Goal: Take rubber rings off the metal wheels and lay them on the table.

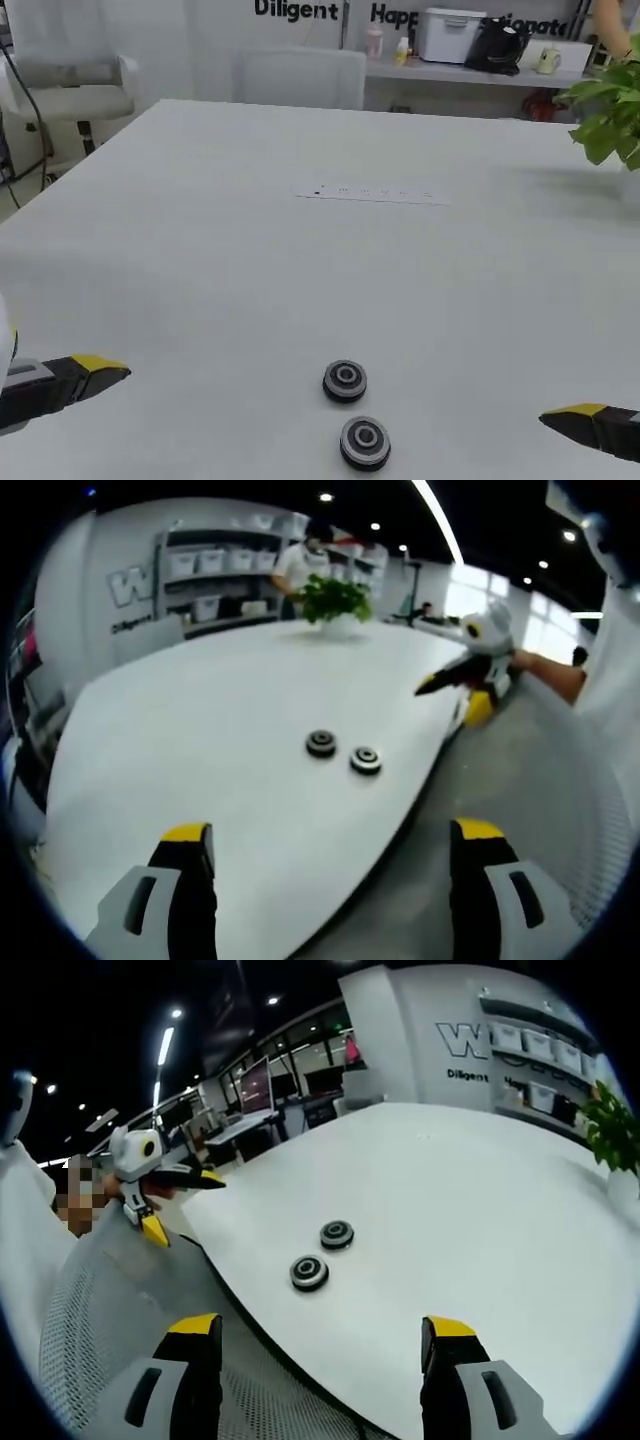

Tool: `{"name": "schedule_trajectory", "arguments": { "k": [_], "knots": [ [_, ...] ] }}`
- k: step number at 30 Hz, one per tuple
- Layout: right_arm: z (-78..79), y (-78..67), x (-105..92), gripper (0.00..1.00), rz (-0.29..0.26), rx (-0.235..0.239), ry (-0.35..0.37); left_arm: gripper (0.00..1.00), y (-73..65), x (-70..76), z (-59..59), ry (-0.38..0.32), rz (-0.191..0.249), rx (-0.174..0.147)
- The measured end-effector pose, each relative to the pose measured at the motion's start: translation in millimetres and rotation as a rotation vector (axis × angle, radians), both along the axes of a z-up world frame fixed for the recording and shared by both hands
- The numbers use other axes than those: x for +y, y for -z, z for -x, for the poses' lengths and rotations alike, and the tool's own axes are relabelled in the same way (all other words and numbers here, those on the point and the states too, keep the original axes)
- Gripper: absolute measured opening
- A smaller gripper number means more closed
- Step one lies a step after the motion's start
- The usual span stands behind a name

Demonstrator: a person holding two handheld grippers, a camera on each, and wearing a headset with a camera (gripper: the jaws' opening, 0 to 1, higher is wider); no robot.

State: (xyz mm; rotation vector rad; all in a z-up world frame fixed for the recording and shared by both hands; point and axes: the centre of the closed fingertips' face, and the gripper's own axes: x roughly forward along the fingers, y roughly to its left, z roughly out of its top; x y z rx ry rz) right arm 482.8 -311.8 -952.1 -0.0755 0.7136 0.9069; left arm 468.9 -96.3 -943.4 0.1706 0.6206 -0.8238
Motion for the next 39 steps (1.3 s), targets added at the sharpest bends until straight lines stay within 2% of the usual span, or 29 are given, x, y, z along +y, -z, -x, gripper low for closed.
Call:
{"name": "schedule_trajectory", "arguments": {
  "k": [11,14,16,20,26,31,39],
  "knots": [
    [1.5,0.2,1.4,0.80,-0.016,0.015,-0.005,0.98,-6.1,4.2,-2.3,-0.028,-0.001,-0.037],
    [1.8,0.9,1.9,0.80,-0.014,0.019,-0.008,0.98,-7.8,4.5,-2.1,-0.027,0.011,-0.041],
    [1.2,0.3,1.6,0.80,-0.008,0.010,-0.006,0.98,-8.2,3.0,-2.1,-0.023,0.021,-0.037],
    [0.1,-1.1,1.1,0.80,-0.009,0.004,-0.002,0.99,-8.1,3.0,-1.5,-0.002,0.001,-0.043],
    [-1.5,-2.7,0.3,0.79,0.003,-0.016,-0.009,0.99,-12.1,3.0,-1.1,0.011,0.012,-0.046],
    [-0.9,-3.0,1.0,0.78,0.022,-0.024,-0.032,0.98,-19.5,1.1,-2.7,0.021,0.024,-0.065],
    [-14.9,-17.4,6.5,0.76,0.033,-0.060,-0.056,0.98,-26.5,-3.2,-8.3,0.054,0.023,-0.087]
  ]
}}
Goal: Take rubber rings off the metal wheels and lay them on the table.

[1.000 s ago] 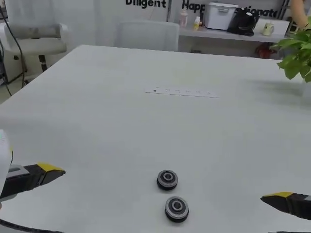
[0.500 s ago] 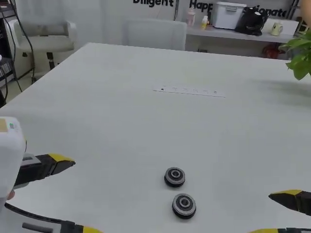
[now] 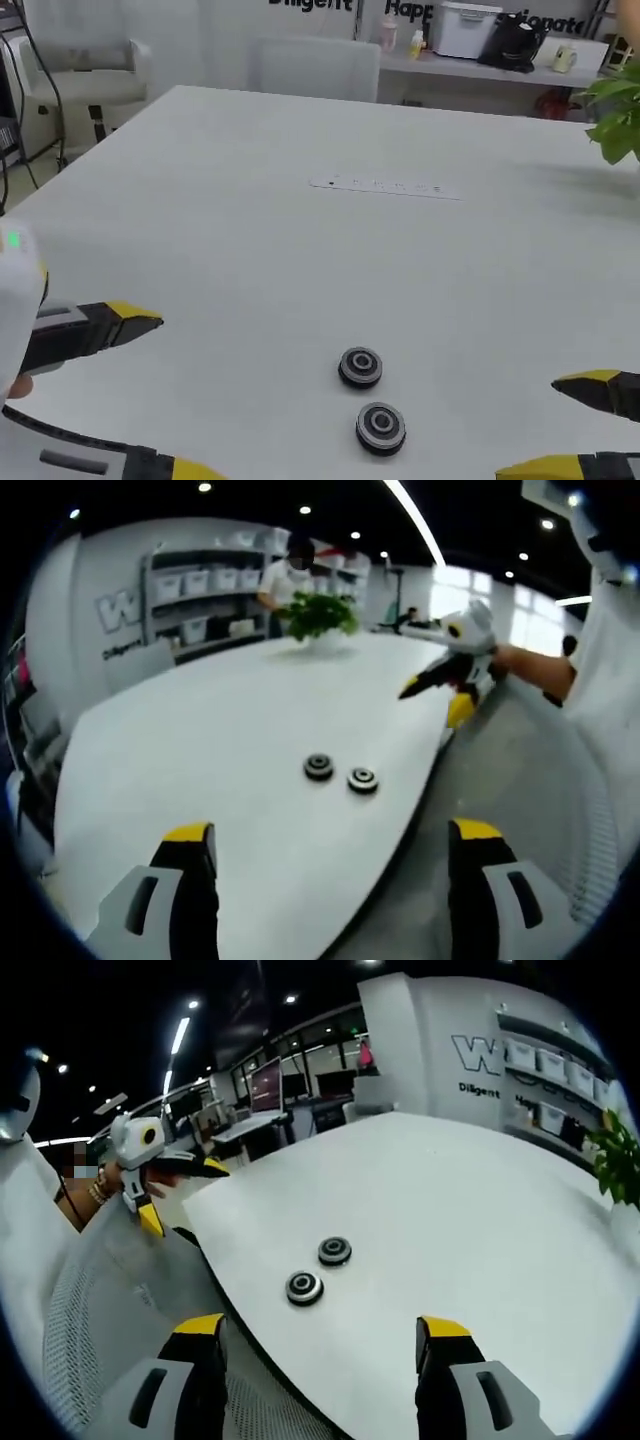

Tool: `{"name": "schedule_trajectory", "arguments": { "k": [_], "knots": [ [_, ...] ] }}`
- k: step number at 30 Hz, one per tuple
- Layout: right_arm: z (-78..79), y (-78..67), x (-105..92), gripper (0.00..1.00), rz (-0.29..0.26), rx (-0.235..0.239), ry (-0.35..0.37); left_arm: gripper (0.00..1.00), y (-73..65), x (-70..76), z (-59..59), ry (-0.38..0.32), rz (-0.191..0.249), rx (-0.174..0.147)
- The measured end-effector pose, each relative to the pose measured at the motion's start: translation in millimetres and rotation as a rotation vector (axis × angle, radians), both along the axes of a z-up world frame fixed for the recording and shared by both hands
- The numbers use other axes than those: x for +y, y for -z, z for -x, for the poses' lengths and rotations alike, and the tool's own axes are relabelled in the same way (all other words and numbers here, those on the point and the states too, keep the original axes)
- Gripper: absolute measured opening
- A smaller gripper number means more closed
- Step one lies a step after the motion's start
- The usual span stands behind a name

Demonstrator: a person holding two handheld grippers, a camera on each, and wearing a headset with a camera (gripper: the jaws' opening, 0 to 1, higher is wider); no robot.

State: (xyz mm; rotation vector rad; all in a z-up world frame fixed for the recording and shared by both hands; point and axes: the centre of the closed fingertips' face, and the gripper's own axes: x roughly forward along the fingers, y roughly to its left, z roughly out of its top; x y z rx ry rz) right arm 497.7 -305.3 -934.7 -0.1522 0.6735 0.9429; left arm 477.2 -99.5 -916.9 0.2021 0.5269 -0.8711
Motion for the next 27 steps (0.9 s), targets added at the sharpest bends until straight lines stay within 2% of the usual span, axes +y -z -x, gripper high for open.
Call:
{"name": "schedule_trajectory", "arguments": {
  "k": [5,10,13,15,19,23,25,27],
  "knots": [
    [-11.2,-9.1,10.7,0.74,0.005,-0.024,-0.040,0.97,-7.0,-5.9,-7.9,0.019,0.006,-0.021],
    [-22.4,-15.9,33.3,0.65,0.003,-0.042,-0.141,0.95,-17.4,-17.1,-17.1,0.061,0.037,-0.051],
    [-31.7,-15.1,46.7,0.64,-0.005,-0.046,-0.176,0.93,-22.1,-24.4,-24.5,0.085,0.047,-0.067],
    [-31.0,-10.1,56.8,0.64,-0.007,-0.022,-0.235,0.92,-23.7,-31.8,-29.3,0.109,0.042,-0.072],
    [-31.0,5.2,70.1,0.63,0.018,-0.015,-0.329,0.90,-25.2,-51.7,-32.4,0.203,0.030,-0.092],
    [-32.6,18.6,77.5,0.62,0.021,-0.012,-0.353,0.88,-22.4,-70.4,-34.5,0.273,0.039,-0.085],
    [-30.9,26.5,79.7,0.60,0.025,-0.025,-0.375,0.87,-21.5,-77.9,-35.4,0.301,0.034,-0.092],
    [-26.9,37.9,77.2,0.58,0.050,-0.017,-0.399,0.86,-18.9,-87.4,-36.0,0.338,0.023,-0.103]
  ]
}}
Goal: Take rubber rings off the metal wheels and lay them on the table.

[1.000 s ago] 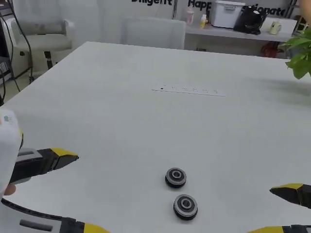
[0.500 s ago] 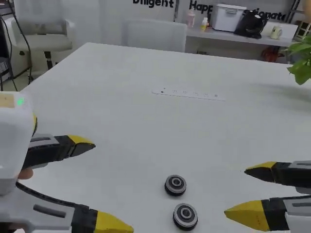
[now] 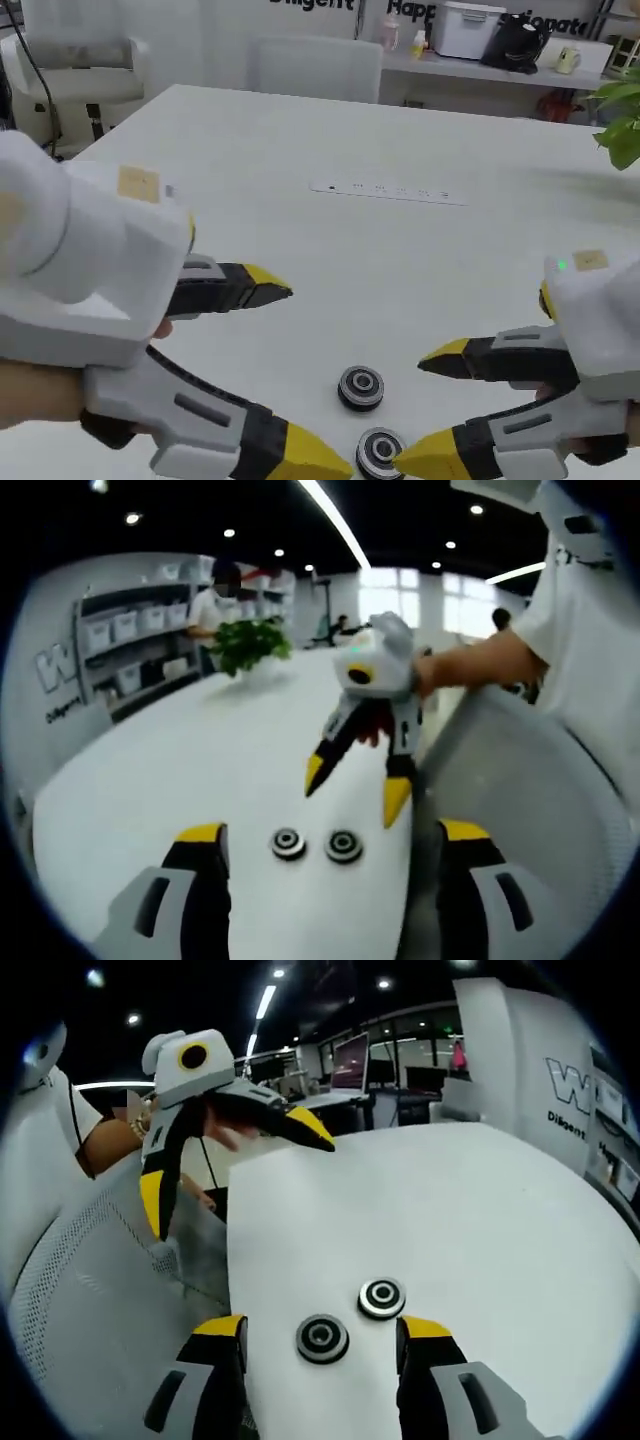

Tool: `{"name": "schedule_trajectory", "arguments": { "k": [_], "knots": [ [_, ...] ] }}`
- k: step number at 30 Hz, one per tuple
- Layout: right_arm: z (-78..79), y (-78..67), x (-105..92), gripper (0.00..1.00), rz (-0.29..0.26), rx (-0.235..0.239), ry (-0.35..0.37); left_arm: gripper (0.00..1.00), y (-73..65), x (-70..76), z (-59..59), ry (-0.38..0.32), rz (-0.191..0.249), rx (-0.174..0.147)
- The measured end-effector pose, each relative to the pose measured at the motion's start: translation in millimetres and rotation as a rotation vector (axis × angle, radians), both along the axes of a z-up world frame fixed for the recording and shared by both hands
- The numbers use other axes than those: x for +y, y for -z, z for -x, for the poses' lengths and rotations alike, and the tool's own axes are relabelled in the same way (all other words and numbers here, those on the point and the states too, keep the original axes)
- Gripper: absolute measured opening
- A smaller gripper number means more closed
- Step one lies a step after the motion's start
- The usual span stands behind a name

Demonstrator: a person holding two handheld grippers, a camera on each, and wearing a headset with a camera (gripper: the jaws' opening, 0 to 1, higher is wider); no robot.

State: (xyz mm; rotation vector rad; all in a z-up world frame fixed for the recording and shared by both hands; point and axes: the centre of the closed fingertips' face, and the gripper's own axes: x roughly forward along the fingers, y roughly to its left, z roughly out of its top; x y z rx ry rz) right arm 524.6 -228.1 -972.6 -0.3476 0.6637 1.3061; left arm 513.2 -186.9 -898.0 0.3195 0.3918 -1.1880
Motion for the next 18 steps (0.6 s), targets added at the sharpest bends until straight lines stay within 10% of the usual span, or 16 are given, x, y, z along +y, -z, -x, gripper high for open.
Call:
{"name": "schedule_trajectory", "arguments": {
  "k": [18],
  "knots": [
    [8.3,41.0,-5.5,0.39,0.038,0.031,0.003,0.66,50.2,-48.7,-0.1,0.185,-0.068,-0.006]
  ]
}}
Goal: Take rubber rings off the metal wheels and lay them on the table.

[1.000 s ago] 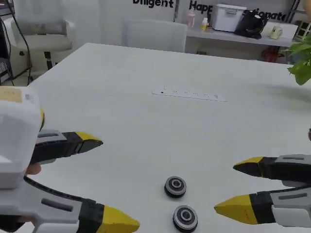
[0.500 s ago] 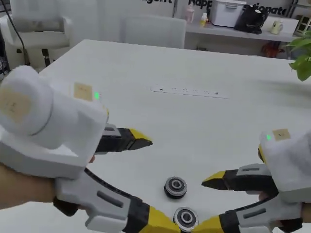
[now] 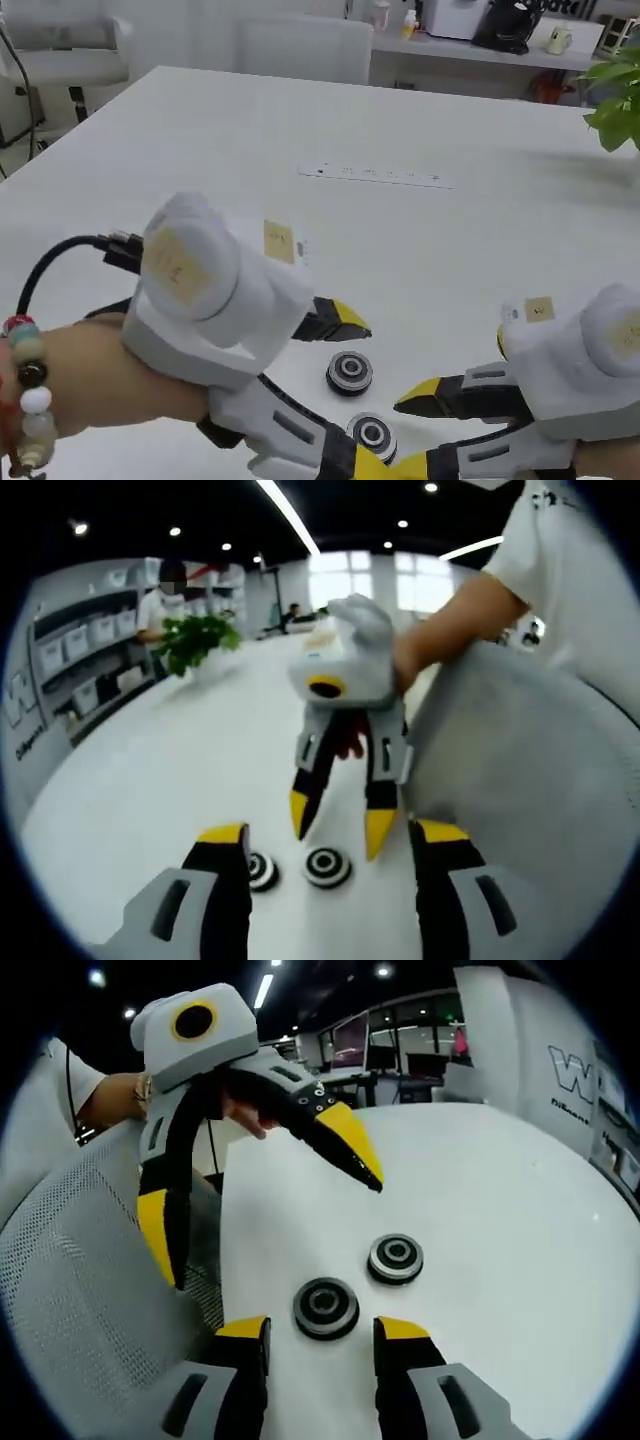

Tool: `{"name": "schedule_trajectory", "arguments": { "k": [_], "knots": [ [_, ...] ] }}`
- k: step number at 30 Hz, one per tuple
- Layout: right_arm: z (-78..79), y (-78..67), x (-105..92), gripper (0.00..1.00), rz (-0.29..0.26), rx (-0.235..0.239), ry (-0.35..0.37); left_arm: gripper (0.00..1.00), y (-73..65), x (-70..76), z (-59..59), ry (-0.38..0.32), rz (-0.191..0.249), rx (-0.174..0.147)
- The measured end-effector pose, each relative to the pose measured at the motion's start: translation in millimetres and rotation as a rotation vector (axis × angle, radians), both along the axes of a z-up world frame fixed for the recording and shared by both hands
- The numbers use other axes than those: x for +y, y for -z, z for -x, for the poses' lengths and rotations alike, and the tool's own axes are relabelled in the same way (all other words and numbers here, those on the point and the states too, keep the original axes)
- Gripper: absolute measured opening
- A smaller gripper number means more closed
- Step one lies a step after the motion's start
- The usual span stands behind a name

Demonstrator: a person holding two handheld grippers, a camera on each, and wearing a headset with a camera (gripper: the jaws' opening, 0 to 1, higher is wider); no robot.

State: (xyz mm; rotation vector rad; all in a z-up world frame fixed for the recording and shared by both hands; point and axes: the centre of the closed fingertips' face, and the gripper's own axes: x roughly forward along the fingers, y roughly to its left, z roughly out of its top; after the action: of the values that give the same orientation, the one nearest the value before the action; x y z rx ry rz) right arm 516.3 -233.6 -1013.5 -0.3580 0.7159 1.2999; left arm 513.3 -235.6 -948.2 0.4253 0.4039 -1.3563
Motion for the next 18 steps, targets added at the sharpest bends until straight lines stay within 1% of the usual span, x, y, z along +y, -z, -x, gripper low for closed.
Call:
{"name": "schedule_trajectory", "arguments": {
  "k": [1,2,4,5,6,7,10,11,13,14,16,18],
  "knots": [
    [0.3,2.3,-1.2,0.38,0.009,-0.001,-0.002,0.62,4.6,-0.1,-0.8,0.002,0.000,0.002],
    [1.5,4.8,-2.2,0.37,0.017,0.009,0.000,0.58,6.7,-0.5,-2.4,-0.005,0.008,0.003],
    [3.7,8.0,-2.8,0.36,0.024,0.035,0.007,0.54,8.9,-3.3,-7.9,-0.059,0.064,0.041],
    [4.4,8.4,-2.3,0.36,0.025,0.035,0.005,0.52,10.1,-3.7,-10.8,-0.086,0.086,0.056],
    [4.7,8.3,-2.3,0.36,0.027,0.032,0.005,0.51,12.5,-3.1,-13.8,-0.118,0.107,0.078],
    [3.8,7.7,-2.0,0.35,0.026,0.023,0.004,0.49,16.4,-1.3,-16.2,-0.131,0.107,0.082],
    [1.3,7.6,-1.5,0.33,0.023,0.021,0.016,0.43,26.3,1.5,-17.3,-0.126,0.082,0.068],
    [0.7,7.5,-1.5,0.32,0.022,0.020,0.019,0.40,28.9,2.0,-17.8,-0.128,0.082,0.072],
    [-0.1,6.9,-1.3,0.30,0.015,0.019,0.026,0.33,35.5,2.9,-18.4,-0.152,0.086,0.110],
    [-0.3,6.5,-1.0,0.29,0.010,0.018,0.028,0.31,38.0,2.8,-18.7,-0.156,0.084,0.119],
    [-0.7,6.7,-1.1,0.25,0.010,0.019,0.030,0.27,40.9,1.8,-16.9,-0.149,0.077,0.117],
    [-1.1,7.7,-1.4,0.24,0.013,0.021,0.036,0.24,44.3,0.3,-14.4,-0.133,0.060,0.100]
  ]
}}
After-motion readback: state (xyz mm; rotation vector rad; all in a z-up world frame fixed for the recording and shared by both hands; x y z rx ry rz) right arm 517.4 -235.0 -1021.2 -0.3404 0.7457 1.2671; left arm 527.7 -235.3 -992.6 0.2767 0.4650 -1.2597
